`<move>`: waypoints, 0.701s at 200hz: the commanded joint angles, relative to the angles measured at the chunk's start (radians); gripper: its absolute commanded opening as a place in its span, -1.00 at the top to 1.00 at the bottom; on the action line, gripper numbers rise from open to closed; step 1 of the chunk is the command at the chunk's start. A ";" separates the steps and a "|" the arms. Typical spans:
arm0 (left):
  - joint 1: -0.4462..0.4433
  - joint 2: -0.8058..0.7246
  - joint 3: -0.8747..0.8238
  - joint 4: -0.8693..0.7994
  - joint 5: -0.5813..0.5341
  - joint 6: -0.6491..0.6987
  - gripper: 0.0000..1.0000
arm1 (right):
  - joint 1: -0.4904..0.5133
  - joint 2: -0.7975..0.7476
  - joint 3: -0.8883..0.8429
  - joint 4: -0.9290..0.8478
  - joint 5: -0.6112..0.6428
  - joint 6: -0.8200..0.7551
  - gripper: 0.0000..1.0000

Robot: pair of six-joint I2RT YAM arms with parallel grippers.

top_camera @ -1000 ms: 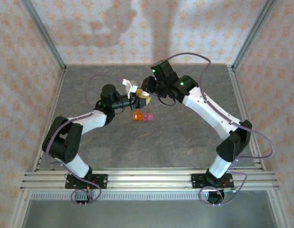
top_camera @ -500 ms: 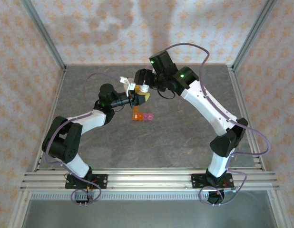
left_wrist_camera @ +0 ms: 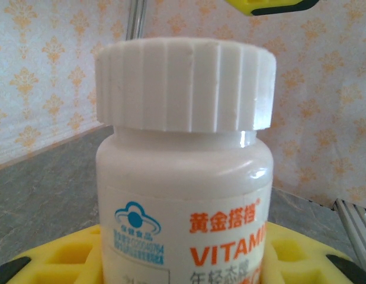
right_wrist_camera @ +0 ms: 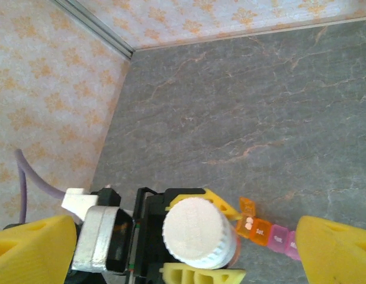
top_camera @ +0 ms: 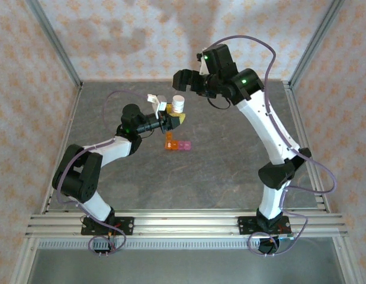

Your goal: Sort the pills into containers

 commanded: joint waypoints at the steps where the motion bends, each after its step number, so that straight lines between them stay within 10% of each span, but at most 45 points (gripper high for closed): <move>1: 0.009 0.018 0.018 0.077 0.000 -0.014 1.00 | -0.041 0.042 0.050 -0.060 -0.079 -0.086 -0.90; 140: 0.009 0.034 0.032 0.083 0.010 -0.019 1.00 | -0.064 0.207 0.242 -0.229 -0.293 -0.332 -0.70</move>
